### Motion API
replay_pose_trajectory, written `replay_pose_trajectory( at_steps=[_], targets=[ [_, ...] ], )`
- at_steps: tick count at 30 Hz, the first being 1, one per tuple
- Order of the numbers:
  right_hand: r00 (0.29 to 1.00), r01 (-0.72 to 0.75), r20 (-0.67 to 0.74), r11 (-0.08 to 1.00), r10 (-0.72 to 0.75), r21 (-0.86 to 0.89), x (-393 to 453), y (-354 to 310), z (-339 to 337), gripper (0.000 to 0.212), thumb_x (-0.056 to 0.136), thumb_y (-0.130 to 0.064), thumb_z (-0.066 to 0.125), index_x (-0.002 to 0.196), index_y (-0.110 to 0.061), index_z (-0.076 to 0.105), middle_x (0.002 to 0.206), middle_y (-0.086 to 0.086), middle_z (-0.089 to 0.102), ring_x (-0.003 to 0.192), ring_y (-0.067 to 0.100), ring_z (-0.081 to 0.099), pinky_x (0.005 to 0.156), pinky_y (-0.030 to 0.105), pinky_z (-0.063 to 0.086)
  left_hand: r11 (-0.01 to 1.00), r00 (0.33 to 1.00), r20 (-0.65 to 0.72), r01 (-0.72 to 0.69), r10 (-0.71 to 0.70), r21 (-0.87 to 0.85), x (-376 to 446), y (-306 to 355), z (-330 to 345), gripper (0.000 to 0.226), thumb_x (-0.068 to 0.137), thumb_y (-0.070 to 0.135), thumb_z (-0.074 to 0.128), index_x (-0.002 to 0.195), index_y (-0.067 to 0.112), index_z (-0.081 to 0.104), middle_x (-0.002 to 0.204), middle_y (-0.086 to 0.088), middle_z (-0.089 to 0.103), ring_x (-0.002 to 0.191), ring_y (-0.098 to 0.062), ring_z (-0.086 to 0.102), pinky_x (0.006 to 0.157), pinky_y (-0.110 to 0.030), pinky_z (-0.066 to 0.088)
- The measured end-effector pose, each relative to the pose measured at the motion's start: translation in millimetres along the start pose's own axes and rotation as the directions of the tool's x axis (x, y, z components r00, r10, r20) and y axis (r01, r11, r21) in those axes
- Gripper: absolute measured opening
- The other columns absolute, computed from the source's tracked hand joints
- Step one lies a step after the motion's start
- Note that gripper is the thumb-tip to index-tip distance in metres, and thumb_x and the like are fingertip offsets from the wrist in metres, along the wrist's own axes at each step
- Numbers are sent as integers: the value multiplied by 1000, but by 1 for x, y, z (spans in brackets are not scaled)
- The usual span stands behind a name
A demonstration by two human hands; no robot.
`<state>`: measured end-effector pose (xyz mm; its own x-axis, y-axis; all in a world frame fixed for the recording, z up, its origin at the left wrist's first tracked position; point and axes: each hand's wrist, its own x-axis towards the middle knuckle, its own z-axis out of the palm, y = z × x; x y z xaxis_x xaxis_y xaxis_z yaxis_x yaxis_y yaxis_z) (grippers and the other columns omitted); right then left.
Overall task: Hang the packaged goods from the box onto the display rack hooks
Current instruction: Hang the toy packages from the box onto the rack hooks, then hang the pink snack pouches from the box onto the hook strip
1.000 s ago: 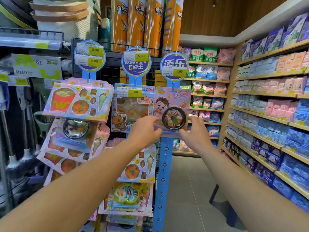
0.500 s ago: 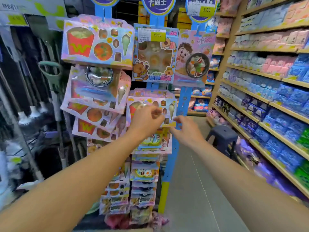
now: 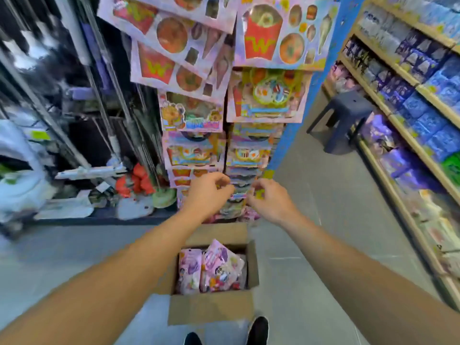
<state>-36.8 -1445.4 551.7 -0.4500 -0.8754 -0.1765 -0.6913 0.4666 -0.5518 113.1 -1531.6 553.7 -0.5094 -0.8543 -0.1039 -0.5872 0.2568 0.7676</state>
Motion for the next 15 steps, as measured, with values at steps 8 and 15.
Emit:
replay_pose_trajectory(
  at_steps=[8,15],
  targets=[
    [959,-128,258,992,119,18,-16,66,101,46,84,-27,66,127,-11,59,130,9,59,117,24,57,99,34,46,965,958,122,261,-258,-8,-33,-100,67,23,89,24,66,109,16,71,110,3,71,89,-5,59,74,-11,40],
    [894,-212,391,975,220,-64,-18,144,191,46,83,-33,69,125,-15,60,125,11,59,108,27,59,81,28,43,891,880,148,452,-452,34,-47,-186,140,27,86,22,69,112,14,71,115,0,71,108,-18,64,84,-20,39]
  ],
)
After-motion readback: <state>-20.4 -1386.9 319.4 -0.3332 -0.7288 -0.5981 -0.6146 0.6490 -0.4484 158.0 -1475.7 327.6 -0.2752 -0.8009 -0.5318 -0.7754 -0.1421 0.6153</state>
